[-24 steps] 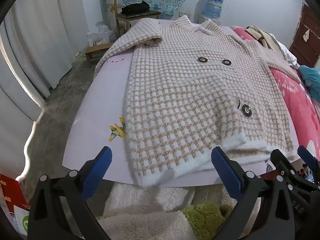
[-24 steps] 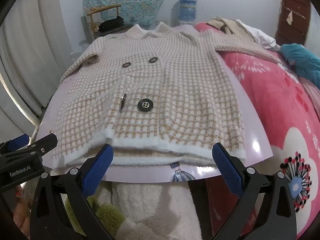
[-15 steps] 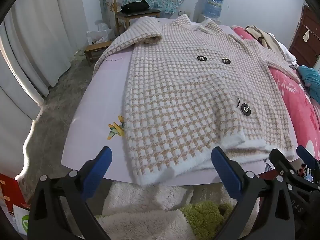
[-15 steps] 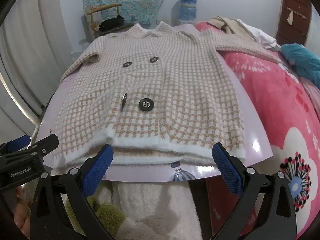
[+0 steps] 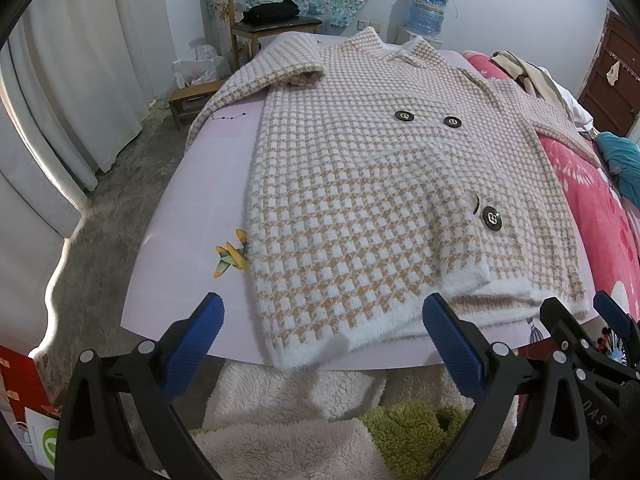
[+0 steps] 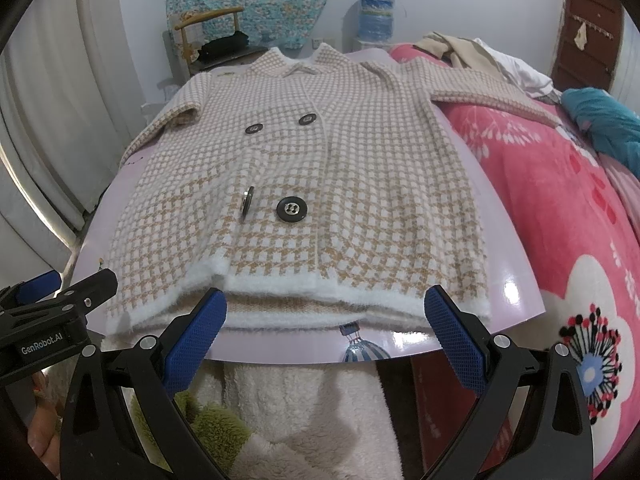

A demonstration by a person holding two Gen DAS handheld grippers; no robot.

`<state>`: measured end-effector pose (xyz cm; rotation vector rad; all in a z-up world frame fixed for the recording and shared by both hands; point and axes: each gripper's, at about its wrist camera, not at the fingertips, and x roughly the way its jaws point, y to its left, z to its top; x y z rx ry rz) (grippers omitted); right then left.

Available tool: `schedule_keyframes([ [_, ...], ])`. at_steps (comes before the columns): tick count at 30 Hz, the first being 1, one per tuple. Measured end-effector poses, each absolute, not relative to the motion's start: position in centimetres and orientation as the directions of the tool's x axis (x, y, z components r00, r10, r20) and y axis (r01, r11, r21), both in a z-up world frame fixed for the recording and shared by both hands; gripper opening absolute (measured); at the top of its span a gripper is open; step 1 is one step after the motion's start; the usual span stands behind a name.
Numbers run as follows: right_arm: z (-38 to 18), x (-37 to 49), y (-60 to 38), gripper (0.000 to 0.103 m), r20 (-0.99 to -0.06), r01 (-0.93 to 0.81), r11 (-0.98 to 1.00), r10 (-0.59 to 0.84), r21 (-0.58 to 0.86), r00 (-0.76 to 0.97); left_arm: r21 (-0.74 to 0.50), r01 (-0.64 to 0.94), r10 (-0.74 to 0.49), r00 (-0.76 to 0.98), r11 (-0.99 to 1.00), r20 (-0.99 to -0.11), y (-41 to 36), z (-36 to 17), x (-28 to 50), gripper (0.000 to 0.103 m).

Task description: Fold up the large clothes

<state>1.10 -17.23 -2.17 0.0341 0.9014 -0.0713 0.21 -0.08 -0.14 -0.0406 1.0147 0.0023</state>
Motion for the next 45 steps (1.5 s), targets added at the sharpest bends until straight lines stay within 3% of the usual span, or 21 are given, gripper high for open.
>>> schedule_keyframes([
  [45, -2.20, 1.02, -17.28, 0.095, -0.786, 0.083, 0.997, -0.050, 0.002, 0.617, -0.034, -0.017, -0.020, 0.528, 0.999, -0.849, -0.26, -0.20, -0.20, 0.098],
])
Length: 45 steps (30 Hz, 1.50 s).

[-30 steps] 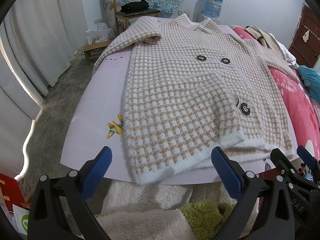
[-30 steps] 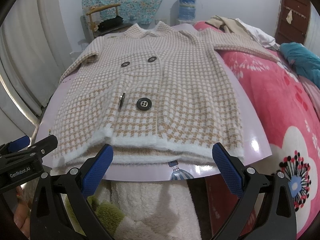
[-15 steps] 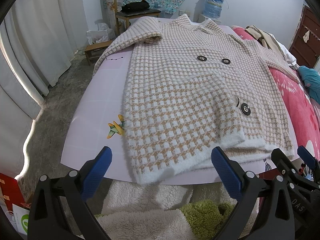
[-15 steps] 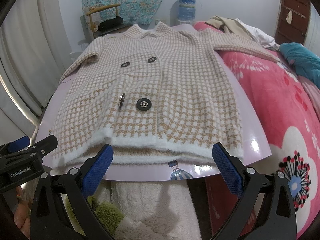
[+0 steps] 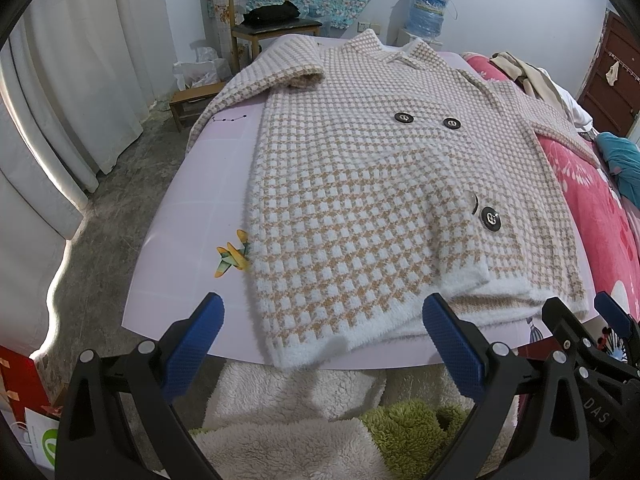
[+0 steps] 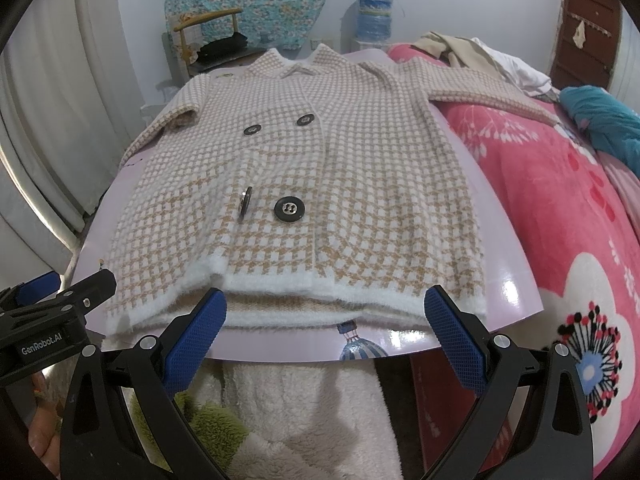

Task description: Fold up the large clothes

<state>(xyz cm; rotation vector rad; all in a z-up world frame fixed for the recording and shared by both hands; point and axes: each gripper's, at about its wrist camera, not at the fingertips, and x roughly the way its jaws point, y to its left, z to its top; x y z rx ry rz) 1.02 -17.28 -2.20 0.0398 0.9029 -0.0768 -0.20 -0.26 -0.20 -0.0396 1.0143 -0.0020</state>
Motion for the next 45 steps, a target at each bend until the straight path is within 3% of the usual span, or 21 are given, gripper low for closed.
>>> schedule_keyframes([
  [23, -2.0, 1.2, -17.1, 0.095, -0.786, 0.084, 0.996, -0.054, -0.002, 0.616, -0.041, -0.019, -0.025, 0.530, 0.999, -0.848, -0.2, -0.1, -0.1, 0.098],
  [35, -1.2, 1.2, -16.9, 0.095, -0.745, 0.109, 0.993, -0.107, -0.047, 0.658, -0.050, 0.007, -0.046, 0.534, 0.999, -0.844, 0.4, -0.2, 1.3, 0.098],
  [45, -0.1, 4.0, -17.4, 0.095, -0.676, 0.106, 0.985, -0.168, -0.133, 0.718, -0.007, -0.009, 0.000, 0.615, 1.000, -0.789, 1.9, 0.7, 4.2, 0.098],
])
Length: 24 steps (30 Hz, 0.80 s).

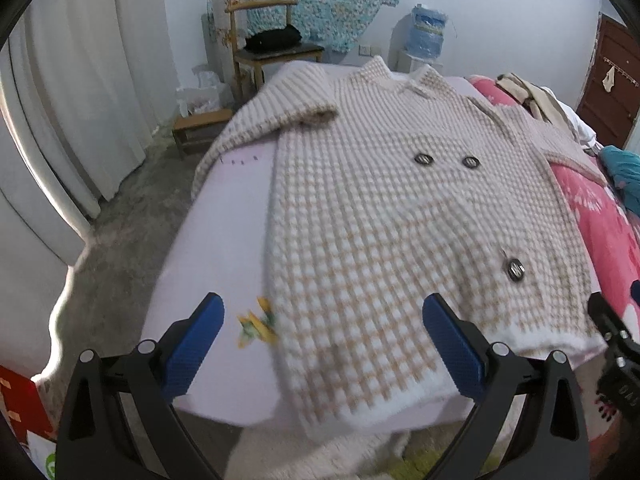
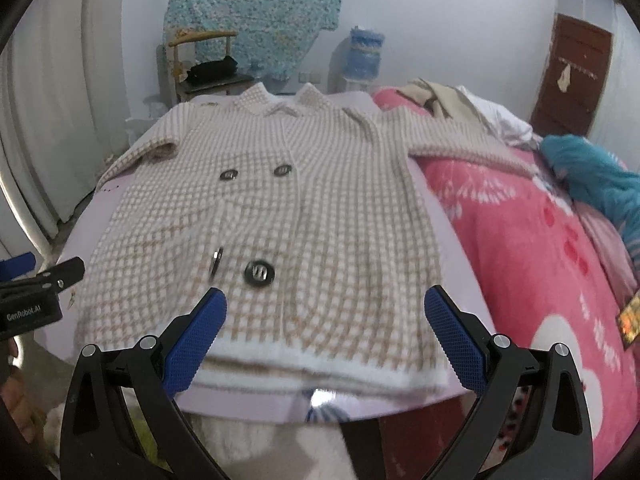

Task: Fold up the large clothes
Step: 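Grasp the coat sleeve cuff with the left tool and lift it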

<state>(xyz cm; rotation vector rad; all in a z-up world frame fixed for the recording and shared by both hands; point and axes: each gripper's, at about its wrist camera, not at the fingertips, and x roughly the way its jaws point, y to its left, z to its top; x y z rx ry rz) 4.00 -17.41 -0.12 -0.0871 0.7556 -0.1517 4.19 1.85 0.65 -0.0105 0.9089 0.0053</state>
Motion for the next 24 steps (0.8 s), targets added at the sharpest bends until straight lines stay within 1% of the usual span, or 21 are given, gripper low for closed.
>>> schedule_keyframes([
  [3, 0.2, 5.2, -17.2, 0.095, -0.657, 0.095, 0.984, -0.170, -0.149, 0.734, -0.009, -0.004, -0.004, 0.630, 1.000, -0.777, 2.6, 0.8, 5.6, 0.098],
  [9, 0.5, 8.9, -16.1, 0.095, -0.636, 0.050, 0.988, -0.131, -0.143, 0.761, -0.033, -0.009, -0.019, 0.663, 0.999, -0.749, 4.8, 0.9, 8.4, 0.098],
  [12, 0.3, 11.4, -15.0, 0.095, -0.642, -0.009, 0.993, -0.070, -0.119, 0.764, -0.093, 0.000, -0.067, 0.693, 0.996, -0.718, 6.7, 0.8, 9.5, 0.098],
  [14, 0.2, 12.7, -14.3, 0.095, -0.643, -0.048, 0.994, -0.027, -0.099, 0.765, -0.164, 0.030, -0.137, 0.710, 0.986, -0.691, 8.1, 0.8, 10.2, 0.098],
  [16, 0.2, 14.1, -13.4, 0.095, -0.640, -0.085, 0.994, 0.018, -0.074, 0.768, -0.218, 0.037, -0.179, 0.711, 0.975, -0.680, 9.4, 0.8, 11.1, 0.098],
  [19, 0.1, 16.0, -11.7, 0.095, -0.638, -0.140, 0.989, 0.077, -0.049, 0.766, -0.298, -0.003, -0.203, 0.725, 0.954, -0.658, 12.2, 0.7, 12.4, 0.098],
  [24, -0.8, 18.5, -8.6, 0.095, -0.675, -0.225, 0.974, 0.154, -0.019, 0.722, -0.360, -0.103, -0.175, 0.730, 0.927, -0.660, 16.6, 0.6, 14.5, 0.098],
])
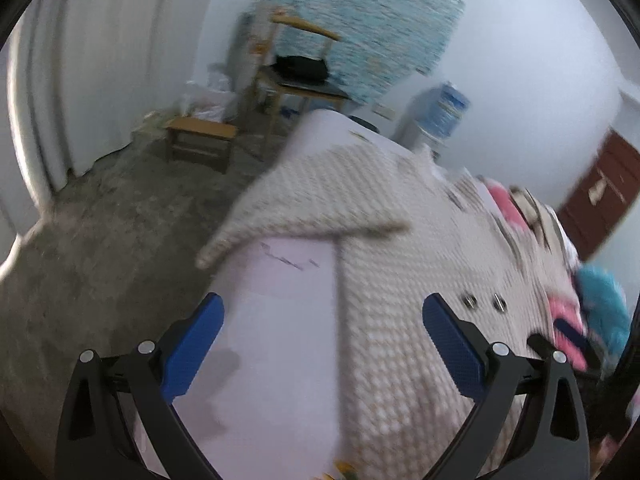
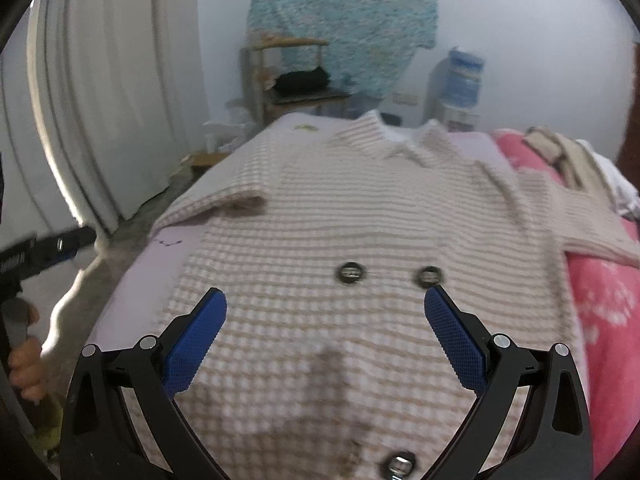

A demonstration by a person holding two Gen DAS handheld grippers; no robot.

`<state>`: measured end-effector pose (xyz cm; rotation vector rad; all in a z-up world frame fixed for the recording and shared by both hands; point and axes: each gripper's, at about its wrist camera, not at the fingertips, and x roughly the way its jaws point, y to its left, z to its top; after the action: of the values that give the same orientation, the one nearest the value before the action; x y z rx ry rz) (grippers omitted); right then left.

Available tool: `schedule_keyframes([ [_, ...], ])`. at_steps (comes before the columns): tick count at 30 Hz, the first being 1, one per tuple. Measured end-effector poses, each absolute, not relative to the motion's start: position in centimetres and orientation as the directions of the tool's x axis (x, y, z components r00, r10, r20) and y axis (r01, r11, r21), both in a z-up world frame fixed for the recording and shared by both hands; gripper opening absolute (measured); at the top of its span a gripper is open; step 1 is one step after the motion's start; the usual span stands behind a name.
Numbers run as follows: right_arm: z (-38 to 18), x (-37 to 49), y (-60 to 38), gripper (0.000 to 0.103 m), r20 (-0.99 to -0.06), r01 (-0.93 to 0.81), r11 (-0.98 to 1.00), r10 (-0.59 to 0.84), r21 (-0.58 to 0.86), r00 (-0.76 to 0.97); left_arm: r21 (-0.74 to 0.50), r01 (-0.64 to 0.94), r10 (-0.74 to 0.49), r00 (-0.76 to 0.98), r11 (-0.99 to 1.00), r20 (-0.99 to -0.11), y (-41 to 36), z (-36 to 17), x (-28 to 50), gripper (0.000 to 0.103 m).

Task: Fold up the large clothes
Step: 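Grasp the coat sleeve cuff with the left tool and lift it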

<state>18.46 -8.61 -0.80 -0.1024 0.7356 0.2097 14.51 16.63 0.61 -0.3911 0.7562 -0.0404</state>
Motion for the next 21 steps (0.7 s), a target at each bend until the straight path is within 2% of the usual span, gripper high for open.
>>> schedule_keyframes([
  [4, -1.2, 19.4, -6.6, 0.095, -0.687, -0.286, 0.958, 0.191, -0.025, 0.701, -0.508, -0.185, -0.231, 0.727, 0.841, -0.647, 22.1, -0.9, 16.8, 0.098],
  [7, -1.4, 19.7, -5.5, 0.095, -0.693, -0.318, 0.948, 0.209, -0.030, 0.690, -0.718, -0.272, -0.400, 0.680, 0.641, -0.614, 26.9, -4.7, 19.1, 0.098],
  [9, -1.8, 20.0, -5.0, 0.095, -0.704, -0.327, 0.944, 0.206, -0.040, 0.679, -0.822, -0.336, -0.506, 0.662, 0.460, -0.553, 29.5, -8.0, 20.3, 0.097],
  [14, -2.9, 20.4, -3.8, 0.095, -0.741, -0.335, 0.939, 0.174, -0.072, 0.649, -0.863, -0.424, -0.552, 0.665, 0.275, -0.502, 32.1, -12.6, 21.4, 0.096],
  [21, -4.3, 21.4, -3.0, 0.095, -0.780, -0.309, 0.949, 0.153, -0.055, 0.606, -0.872, -0.490, -0.647, 0.662, 0.008, -0.378, 33.2, -19.1, 24.7, 0.096],
])
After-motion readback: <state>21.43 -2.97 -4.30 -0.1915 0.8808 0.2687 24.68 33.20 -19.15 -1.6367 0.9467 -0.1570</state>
